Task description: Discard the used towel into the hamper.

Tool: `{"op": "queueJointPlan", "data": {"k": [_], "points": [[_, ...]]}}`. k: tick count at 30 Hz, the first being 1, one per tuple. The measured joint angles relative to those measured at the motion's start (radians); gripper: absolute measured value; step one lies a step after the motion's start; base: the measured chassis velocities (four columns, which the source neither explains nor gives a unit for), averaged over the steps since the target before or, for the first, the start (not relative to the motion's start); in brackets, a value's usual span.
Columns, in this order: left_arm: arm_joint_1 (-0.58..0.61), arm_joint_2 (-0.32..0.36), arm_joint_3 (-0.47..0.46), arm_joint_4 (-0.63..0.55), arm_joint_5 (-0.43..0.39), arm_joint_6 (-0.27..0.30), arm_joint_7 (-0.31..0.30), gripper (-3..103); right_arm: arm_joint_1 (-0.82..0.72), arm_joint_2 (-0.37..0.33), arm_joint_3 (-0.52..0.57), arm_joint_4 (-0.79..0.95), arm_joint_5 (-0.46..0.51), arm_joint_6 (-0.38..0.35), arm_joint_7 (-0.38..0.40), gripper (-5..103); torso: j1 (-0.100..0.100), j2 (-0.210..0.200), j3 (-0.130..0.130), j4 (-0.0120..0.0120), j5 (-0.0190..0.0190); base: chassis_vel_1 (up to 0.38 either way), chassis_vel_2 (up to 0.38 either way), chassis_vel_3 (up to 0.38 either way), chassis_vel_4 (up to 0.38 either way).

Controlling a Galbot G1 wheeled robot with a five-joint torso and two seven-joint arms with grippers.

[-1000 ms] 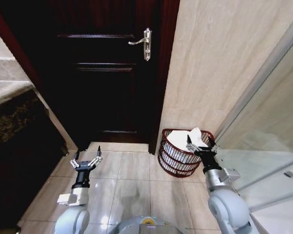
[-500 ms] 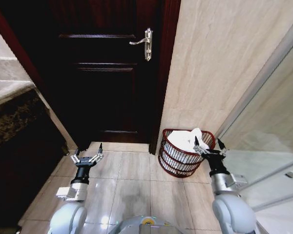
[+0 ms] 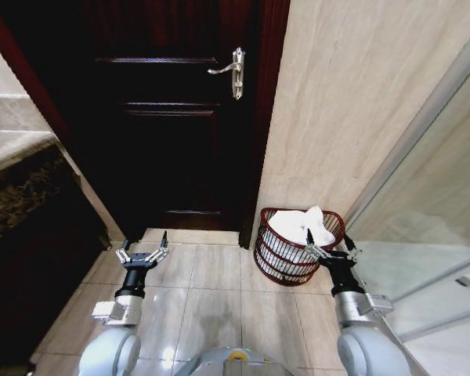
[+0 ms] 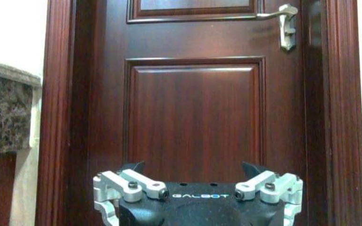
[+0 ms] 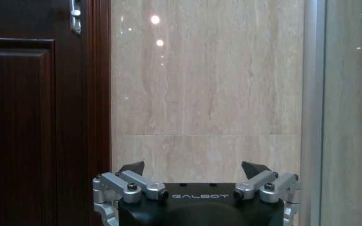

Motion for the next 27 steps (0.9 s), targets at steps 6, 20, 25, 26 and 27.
{"op": "queueJointPlan", "data": {"k": [6, 20, 25, 26, 27], "points": [[-0.001, 0.021, -0.006, -0.006, -0.006, 0.009, -0.005, 100, -0.013, -0.002, -0.01, 0.0, 0.001, 0.001, 0.002, 100, 0.009, 0.028, 0.02, -0.0001, 0.0, 0.0, 0.0, 0.0, 0.0], [-0.007, 0.019, -0.009, -0.011, -0.014, 0.009, -0.004, 100, -0.031, 0.0, -0.016, 0.01, -0.003, 0.021, 0.01, 100, 0.028, 0.087, 0.059, -0.0001, 0.0, 0.0, 0.0, 0.0, 0.0], [-0.008, 0.003, -0.006, -0.011, -0.013, 0.009, -0.004, 100, -0.03, -0.004, -0.012, 0.016, -0.002, 0.018, 0.011, 100, 0.034, 0.102, 0.069, -0.0001, 0.0, 0.0, 0.0, 0.0, 0.0], [-0.008, -0.004, -0.005, -0.012, -0.013, 0.009, -0.004, 100, -0.03, -0.005, -0.011, 0.017, -0.002, 0.017, 0.011, 100, 0.036, 0.107, 0.072, -0.0001, 0.0001, 0.0, 0.0, 0.0, 0.0], [-0.009, -0.013, -0.005, -0.013, -0.013, 0.009, -0.004, 100, -0.032, -0.006, -0.009, 0.021, -0.001, 0.015, 0.01, 100, 0.038, 0.113, 0.076, 0.0, 0.0001, 0.0, 0.0, 0.0, 0.0]]}}
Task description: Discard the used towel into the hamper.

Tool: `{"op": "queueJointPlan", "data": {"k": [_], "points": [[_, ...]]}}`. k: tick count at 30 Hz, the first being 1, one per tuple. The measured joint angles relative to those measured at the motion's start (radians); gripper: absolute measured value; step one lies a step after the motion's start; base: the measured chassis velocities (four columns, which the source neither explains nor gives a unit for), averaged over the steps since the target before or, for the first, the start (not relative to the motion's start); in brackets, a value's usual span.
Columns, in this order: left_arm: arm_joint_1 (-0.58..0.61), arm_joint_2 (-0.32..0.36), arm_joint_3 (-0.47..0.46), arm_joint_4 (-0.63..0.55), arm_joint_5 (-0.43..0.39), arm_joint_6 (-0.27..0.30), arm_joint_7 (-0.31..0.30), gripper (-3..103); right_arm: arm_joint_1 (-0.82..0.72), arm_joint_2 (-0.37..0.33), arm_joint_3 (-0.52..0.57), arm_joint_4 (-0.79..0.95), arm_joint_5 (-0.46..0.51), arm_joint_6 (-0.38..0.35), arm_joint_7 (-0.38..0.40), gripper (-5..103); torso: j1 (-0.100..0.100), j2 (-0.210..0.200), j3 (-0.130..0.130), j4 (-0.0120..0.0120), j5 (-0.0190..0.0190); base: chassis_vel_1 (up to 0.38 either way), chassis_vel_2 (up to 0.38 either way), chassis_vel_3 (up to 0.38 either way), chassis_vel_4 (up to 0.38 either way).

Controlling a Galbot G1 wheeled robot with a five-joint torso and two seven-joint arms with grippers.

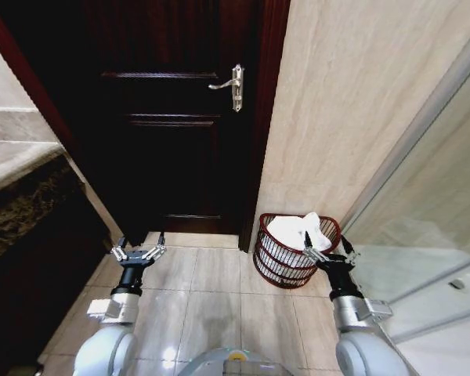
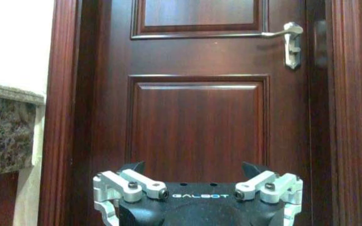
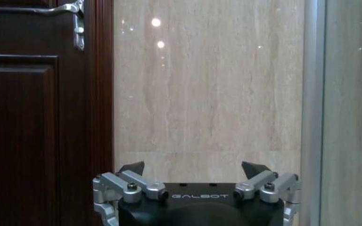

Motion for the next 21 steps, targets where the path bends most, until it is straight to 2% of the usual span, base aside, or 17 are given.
{"op": "queueJointPlan", "data": {"k": [21], "points": [[-0.009, -0.035, -0.01, -0.001, -0.012, 0.006, -0.003, 100, 0.007, 0.012, 0.003, 0.019, 0.003, -0.018, 0.003, 100, 0.032, 0.084, 0.052, 0.0, 0.0, 0.0, 0.0, 0.0, 0.0]]}}
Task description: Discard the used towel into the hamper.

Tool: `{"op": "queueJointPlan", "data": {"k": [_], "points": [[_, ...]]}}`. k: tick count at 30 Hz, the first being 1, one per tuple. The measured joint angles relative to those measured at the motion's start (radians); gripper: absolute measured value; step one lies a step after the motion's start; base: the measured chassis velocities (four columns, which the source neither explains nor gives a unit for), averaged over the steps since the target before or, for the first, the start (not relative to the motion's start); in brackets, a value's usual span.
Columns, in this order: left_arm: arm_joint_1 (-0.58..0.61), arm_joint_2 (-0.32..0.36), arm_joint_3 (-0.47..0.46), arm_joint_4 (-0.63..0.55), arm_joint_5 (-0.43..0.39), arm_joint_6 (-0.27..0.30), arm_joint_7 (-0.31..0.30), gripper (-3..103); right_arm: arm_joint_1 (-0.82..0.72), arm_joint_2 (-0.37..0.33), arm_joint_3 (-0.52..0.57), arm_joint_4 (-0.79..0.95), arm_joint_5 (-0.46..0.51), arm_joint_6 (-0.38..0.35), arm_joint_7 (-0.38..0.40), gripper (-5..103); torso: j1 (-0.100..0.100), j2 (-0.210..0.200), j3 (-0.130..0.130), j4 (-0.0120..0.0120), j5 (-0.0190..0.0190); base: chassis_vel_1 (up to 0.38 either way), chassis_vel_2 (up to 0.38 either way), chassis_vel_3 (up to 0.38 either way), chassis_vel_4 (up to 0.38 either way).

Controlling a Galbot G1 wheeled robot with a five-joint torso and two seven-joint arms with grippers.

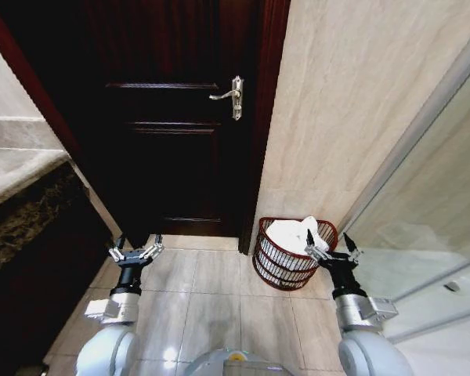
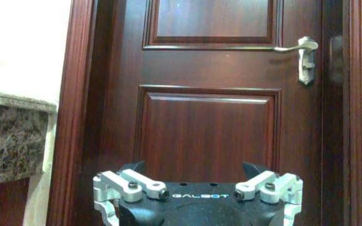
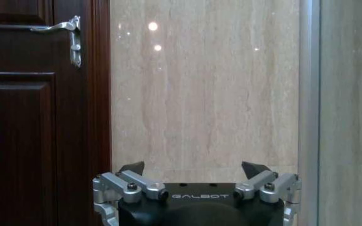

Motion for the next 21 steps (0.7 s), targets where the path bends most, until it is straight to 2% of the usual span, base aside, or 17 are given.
{"op": "queueJointPlan", "data": {"k": [21], "points": [[0.002, -0.002, 0.0, 0.002, 0.006, -0.001, -0.003, 100, 0.003, -0.001, -0.001, -0.003, 0.002, 0.004, 0.0, 100, 0.034, 0.086, 0.052, 0.0, 0.0, 0.0, 0.0, 0.0, 0.0]]}}
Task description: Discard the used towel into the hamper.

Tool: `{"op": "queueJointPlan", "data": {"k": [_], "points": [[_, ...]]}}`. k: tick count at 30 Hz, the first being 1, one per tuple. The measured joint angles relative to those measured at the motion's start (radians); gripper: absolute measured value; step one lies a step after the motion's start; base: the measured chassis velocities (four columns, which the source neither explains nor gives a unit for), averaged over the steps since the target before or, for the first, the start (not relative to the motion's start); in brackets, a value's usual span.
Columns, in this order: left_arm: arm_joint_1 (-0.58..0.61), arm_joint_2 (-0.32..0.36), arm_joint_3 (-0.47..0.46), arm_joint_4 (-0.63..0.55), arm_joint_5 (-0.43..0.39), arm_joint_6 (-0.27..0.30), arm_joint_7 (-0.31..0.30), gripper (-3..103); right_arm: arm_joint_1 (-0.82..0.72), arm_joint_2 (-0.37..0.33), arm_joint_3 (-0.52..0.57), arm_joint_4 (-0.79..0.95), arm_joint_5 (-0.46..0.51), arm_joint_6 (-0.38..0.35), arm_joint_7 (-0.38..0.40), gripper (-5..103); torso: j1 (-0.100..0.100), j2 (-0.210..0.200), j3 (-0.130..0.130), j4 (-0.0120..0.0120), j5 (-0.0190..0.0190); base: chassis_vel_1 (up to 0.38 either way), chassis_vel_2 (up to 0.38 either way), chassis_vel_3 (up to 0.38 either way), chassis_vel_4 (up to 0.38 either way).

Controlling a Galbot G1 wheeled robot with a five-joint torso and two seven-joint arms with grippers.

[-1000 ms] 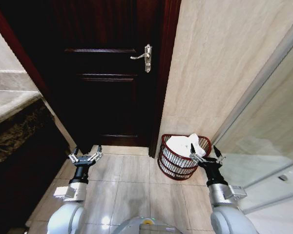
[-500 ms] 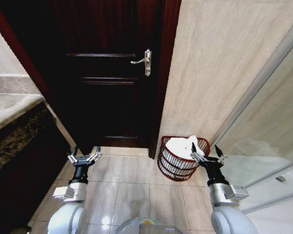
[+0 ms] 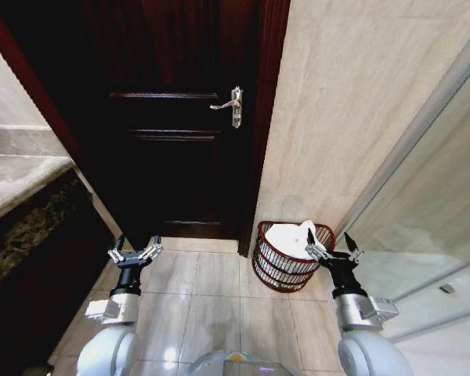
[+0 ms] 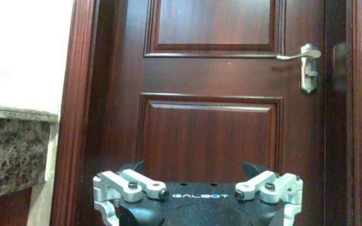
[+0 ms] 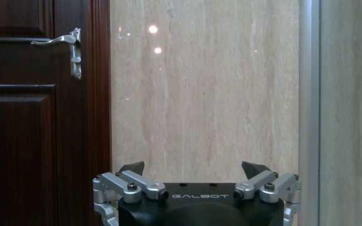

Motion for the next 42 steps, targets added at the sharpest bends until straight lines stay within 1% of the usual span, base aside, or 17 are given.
{"op": "queueJointPlan", "data": {"k": [4, 6, 10, 13, 14, 16, 19, 20, 27, 32, 33, 35, 42], "points": [[0.009, 0.006, -0.004, -0.008, -0.009, 0.003, 0.022, 100, 0.001, -0.001, 0.0, 0.001, 0.003, -0.001, -0.003, 100, 0.007, 0.018, 0.012, 0.0, 0.0, 0.0, 0.0, 0.0, 0.0], [0.011, 0.007, -0.001, -0.013, -0.028, 0.017, 0.039, 100, 0.001, -0.002, 0.0, 0.001, 0.012, -0.007, -0.014, 100, 0.011, 0.03, 0.018, 0.0, 0.0001, 0.0, 0.0, 0.0, 0.0], [0.007, -0.004, 0.021, -0.022, -0.02, 0.037, 0.048, 100, 0.001, -0.004, -0.01, 0.004, 0.021, -0.016, -0.017, 100, 0.016, 0.042, 0.026, 0.0, 0.0, 0.0, 0.0, 0.0, 0.0], [-0.002, -0.031, 0.058, -0.03, 0.043, 0.055, 0.048, 100, 0.009, -0.002, -0.031, 0.004, 0.013, -0.019, -0.012, 100, 0.024, 0.058, 0.034, 0.0, 0.0001, 0.0, 0.0, 0.0, 0.0], [-0.002, -0.031, 0.058, -0.03, 0.043, 0.055, 0.048, 100, 0.009, -0.002, -0.031, 0.004, 0.013, -0.019, -0.012, 100, 0.024, 0.058, 0.034, 0.0, 0.0001, 0.0, 0.0, 0.0, 0.0], [-0.013, -0.036, 0.071, -0.024, 0.08, 0.057, 0.046, 100, 0.011, 0.002, -0.04, 0.003, -0.001, -0.019, -0.011, 100, 0.028, 0.07, 0.041, 0.0, 0.0001, 0.0, 0.0, 0.0, 0.0], [-0.029, -0.029, 0.083, -0.014, 0.097, 0.068, 0.046, 100, 0.011, 0.0, -0.048, -0.001, -0.01, -0.018, -0.012, 100, 0.033, 0.082, 0.049, 0.0, 0.0, 0.0, 0.0, 0.0, 0.0], [-0.029, -0.029, 0.083, -0.014, 0.097, 0.068, 0.046, 100, 0.011, 0.0, -0.048, -0.001, -0.01, -0.018, -0.012, 100, 0.033, 0.082, 0.049, 0.0, 0.0, 0.0, 0.0, 0.0, 0.0], [-0.055, 0.002, 0.093, 0.013, 0.108, 0.066, 0.056, 100, 0.01, 0.002, -0.06, -0.016, -0.037, -0.004, -0.019, 100, 0.047, 0.116, 0.07, 0.0, 0.0, 0.0, 0.0, 0.0, 0.0], [-0.048, -0.001, 0.094, 0.014, 0.109, 0.058, 0.048, 100, 0.015, 0.001, -0.061, -0.02, -0.038, -0.004, -0.019, 100, 0.054, 0.132, 0.078, 0.0, 0.0, 0.0, 0.0, 0.0, 0.0], [-0.045, -0.002, 0.092, 0.014, 0.109, 0.056, 0.042, 100, 0.016, 0.0, -0.062, -0.02, -0.038, -0.004, -0.019, 100, 0.058, 0.142, 0.084, 0.0, 0.0, 0.0, 0.0, 0.0, 0.0], [-0.044, -0.002, 0.091, 0.014, 0.109, 0.056, 0.042, 100, 0.016, 0.0, -0.062, -0.02, -0.038, -0.004, -0.019, 100, 0.059, 0.143, 0.084, 0.0, 0.0, 0.0, 0.0, 0.0, 0.0], [-0.04, 0.007, 0.076, -0.011, 0.097, 0.06, 0.04, 100, 0.021, -0.005, -0.062, -0.02, -0.035, -0.006, -0.019, 100, 0.074, 0.177, 0.103, 0.0, 0.0, 0.0, 0.0, 0.0, 0.0]]}}
